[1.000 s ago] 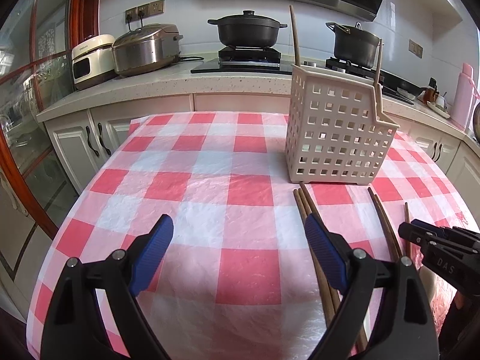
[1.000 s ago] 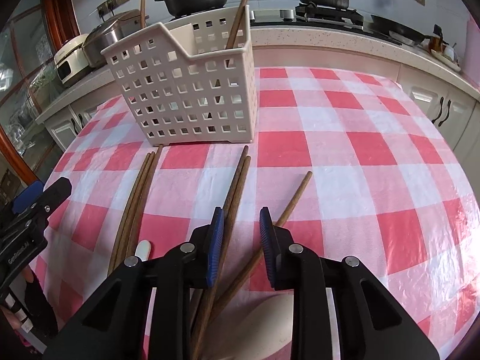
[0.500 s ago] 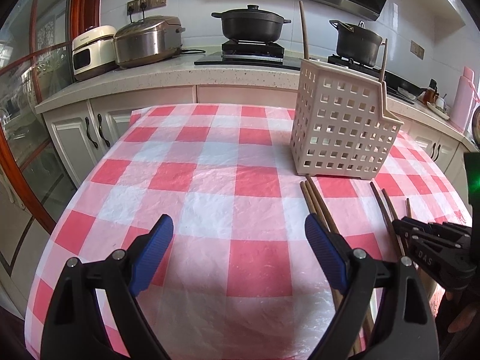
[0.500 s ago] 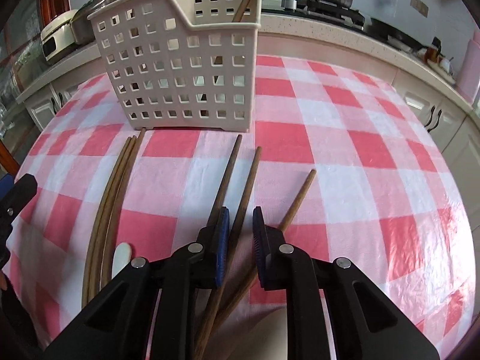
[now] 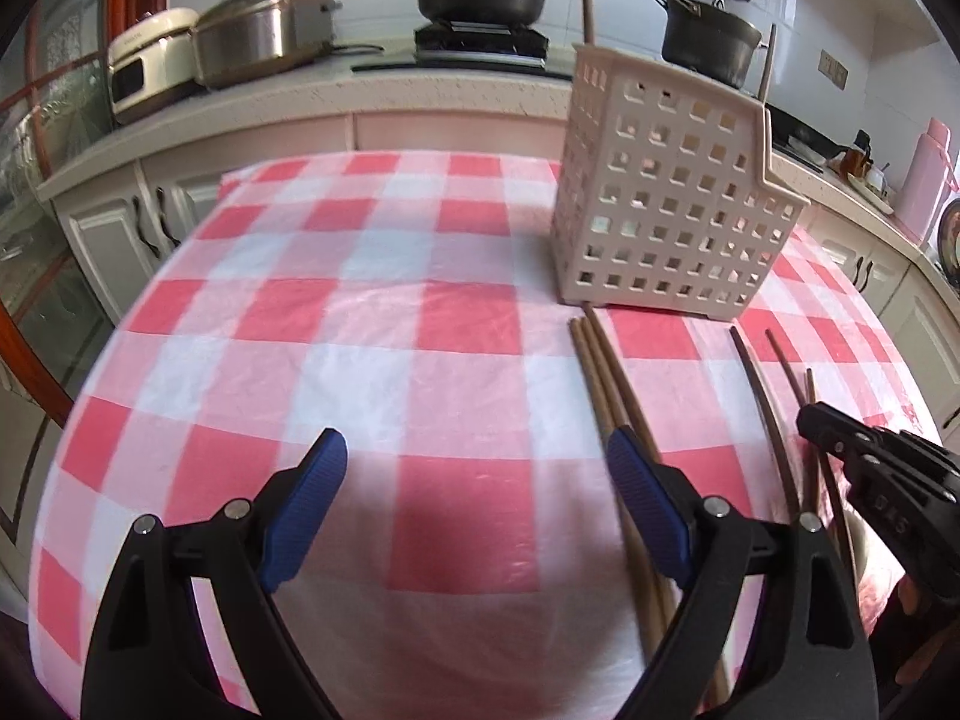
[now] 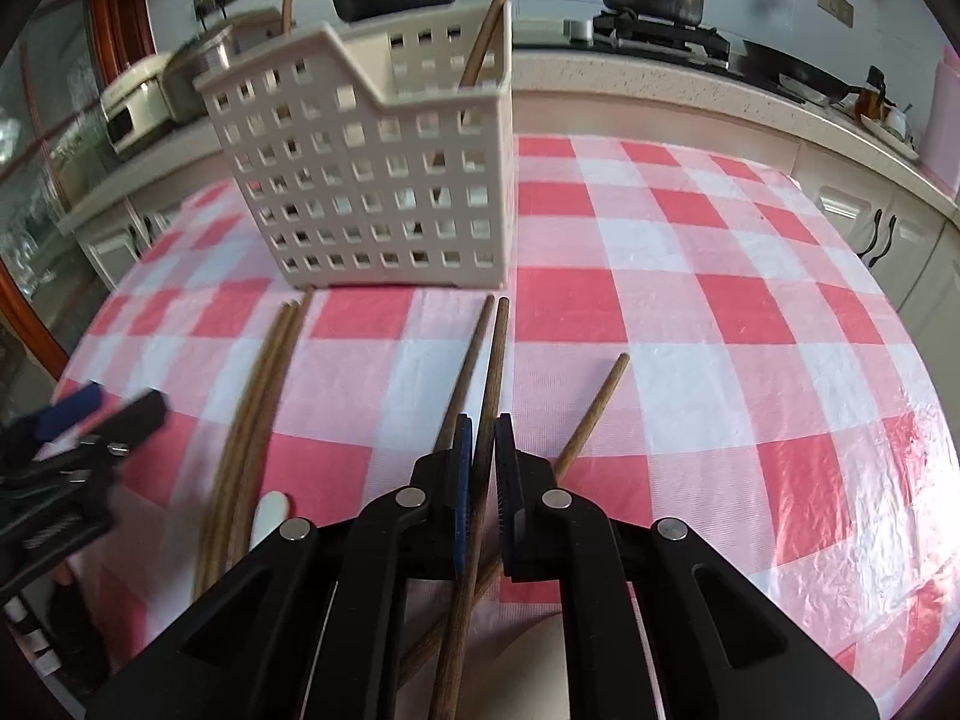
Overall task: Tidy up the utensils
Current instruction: 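Close the right gripper on a chopstick while the left gripper grasps another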
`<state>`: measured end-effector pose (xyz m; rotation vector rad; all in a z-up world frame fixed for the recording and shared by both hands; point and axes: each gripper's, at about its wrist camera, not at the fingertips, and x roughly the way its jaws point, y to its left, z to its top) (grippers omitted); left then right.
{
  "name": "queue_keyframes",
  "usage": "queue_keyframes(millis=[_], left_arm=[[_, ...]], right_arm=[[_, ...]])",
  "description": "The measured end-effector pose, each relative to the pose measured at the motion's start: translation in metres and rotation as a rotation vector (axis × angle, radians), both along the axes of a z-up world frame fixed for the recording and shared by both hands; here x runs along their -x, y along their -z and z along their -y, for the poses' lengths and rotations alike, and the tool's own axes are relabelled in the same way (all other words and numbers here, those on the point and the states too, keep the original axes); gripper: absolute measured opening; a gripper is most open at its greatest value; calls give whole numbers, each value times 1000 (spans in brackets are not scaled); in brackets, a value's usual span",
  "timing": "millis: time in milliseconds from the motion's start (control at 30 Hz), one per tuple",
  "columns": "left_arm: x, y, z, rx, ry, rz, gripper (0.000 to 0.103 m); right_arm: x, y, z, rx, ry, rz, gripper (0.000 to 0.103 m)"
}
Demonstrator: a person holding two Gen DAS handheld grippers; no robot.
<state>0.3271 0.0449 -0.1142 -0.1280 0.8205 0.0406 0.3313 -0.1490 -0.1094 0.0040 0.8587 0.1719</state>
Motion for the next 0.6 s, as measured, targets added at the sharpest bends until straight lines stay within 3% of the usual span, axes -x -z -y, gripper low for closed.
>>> queue_keyframes(millis=[433, 600], left_arm=[[-28, 19, 24, -6, -6, -86, 68], [-34, 22, 31, -71, -15, -92, 65]], right_arm=[[11, -6, 23, -69, -2, 29, 7], [13, -7, 28, -87, 0, 34, 7]])
